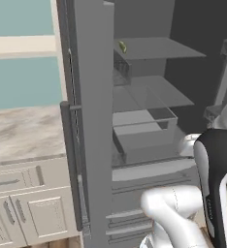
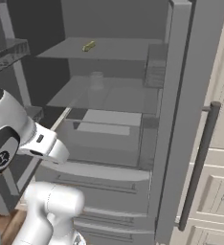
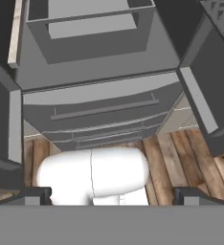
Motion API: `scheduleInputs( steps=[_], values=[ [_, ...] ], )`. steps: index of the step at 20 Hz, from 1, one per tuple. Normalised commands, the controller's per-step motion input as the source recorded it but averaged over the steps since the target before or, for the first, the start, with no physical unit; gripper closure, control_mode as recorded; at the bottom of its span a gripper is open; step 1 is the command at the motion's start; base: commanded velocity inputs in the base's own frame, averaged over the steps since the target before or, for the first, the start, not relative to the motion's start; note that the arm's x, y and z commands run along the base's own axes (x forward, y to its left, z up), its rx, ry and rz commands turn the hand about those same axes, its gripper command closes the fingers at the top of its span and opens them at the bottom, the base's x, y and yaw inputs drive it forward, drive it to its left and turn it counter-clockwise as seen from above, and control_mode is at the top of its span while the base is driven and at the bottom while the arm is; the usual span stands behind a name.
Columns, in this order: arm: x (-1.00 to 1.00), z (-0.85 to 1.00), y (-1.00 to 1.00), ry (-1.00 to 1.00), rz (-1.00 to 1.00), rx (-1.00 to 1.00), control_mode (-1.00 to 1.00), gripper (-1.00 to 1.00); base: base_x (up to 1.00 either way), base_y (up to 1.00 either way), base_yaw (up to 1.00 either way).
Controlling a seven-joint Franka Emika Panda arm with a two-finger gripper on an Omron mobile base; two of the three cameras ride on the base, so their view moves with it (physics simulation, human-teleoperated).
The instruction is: Pick the egg and butter from the fridge and place them by the bowl for mixing.
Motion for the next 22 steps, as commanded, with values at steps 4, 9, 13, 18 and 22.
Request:
scheduleInputs(
  steps=[4, 9, 13, 18, 22],
  values=[
    [0.0, 0.0, 0.0, 0.0, 0.0, 0.0, 1.0, -1.0, 0.61, -0.14, 0.0],
    [0.0, 0.0, 0.0, 0.0, 0.0, 0.0, 1.0, -1.0, 0.63, -0.28, 0.0],
    [0.0, 0.0, 0.0, 0.0, 0.0, 0.0, 1.0, -1.0, 0.53, -0.43, 0.03],
    [0.0, 0.0, 0.0, 0.0, 0.0, 0.0, 1.0, -1.0, 0.3, -0.48, 0.01],
    [0.0, 0.0, 0.0, 0.0, 0.0, 0.0, 1.0, -1.0, 0.04, -0.53, 0.0]
  ],
)
